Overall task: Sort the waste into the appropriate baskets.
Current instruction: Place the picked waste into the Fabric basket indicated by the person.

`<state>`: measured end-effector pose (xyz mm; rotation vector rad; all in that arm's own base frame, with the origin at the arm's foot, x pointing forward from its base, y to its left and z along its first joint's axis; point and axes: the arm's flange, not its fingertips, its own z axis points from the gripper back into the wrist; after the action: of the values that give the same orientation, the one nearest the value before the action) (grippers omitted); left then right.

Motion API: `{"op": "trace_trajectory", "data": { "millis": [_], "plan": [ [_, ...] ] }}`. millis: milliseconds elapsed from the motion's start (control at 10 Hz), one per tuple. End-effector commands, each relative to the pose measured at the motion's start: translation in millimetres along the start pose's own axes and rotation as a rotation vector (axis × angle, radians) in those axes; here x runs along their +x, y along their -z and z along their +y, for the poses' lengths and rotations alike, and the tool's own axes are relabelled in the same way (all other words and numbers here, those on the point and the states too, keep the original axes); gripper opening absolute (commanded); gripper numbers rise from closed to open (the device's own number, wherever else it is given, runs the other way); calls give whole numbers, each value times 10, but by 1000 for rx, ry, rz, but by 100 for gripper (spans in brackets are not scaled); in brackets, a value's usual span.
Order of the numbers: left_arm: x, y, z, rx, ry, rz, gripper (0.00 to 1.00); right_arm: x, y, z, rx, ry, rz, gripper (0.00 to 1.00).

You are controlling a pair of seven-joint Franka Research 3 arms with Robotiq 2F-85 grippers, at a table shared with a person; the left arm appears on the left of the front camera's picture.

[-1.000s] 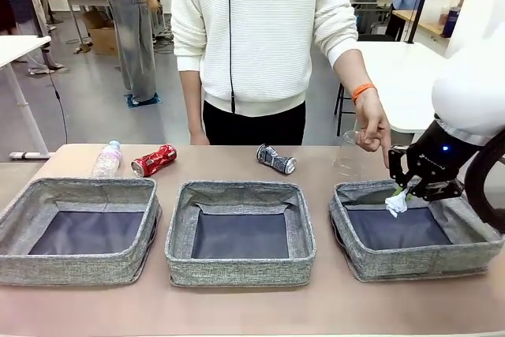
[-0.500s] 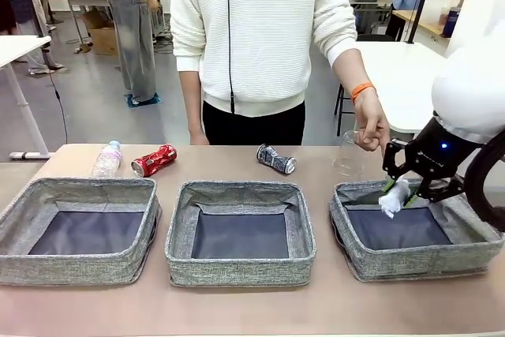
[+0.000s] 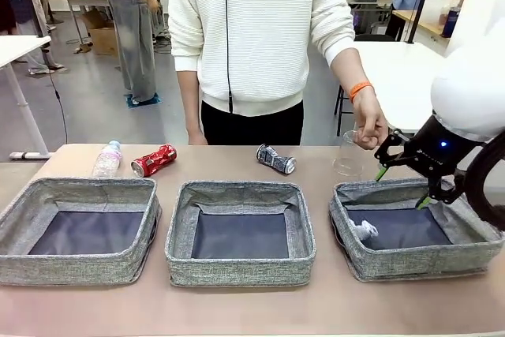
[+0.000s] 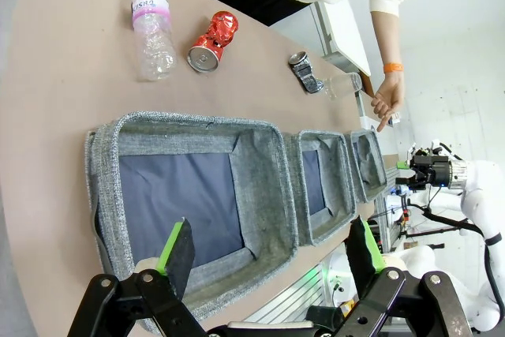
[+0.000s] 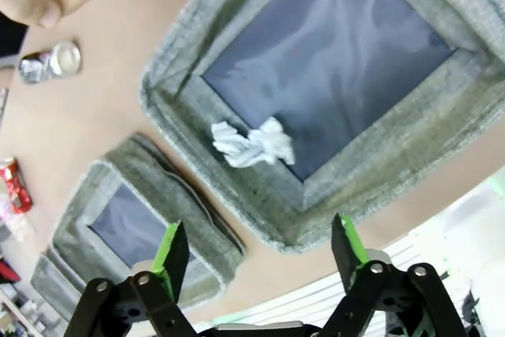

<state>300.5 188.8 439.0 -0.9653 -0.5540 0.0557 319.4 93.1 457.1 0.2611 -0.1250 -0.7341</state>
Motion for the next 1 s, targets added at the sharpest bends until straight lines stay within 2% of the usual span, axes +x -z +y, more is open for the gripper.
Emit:
{"op": "trace_trajectory", "data": {
  "millis": [0,300,400,500,600,700,800,900],
  "plan": [
    [-1,8,-3,-19,18,-13,100,-108,79,-70,38,7,7,100],
    [-1,8,-3,-19,18,-13,100,-124,-120,-46,205,-58,96,100],
    [-1,8,-3,-19,18,-13,100,-136,-311,-26,323,-123,267,100],
    [-1,8,-3,-19,18,-13,100,-185,-704,2,607,-290,691,100],
    [-1,8,-3,-19,18,-13,100,-247,-1003,-29,847,-588,829,100],
    [-1,8,-3,-19,18,-13,100,-269,-1192,-53,1043,-763,891,100],
    [-1,8,-3,-19,18,-13,100,-255,-1279,-81,1124,-862,910,100],
    [-1,8,-3,-19,18,-13,100,-116,-1217,-187,1094,-794,946,100]
  ]
}}
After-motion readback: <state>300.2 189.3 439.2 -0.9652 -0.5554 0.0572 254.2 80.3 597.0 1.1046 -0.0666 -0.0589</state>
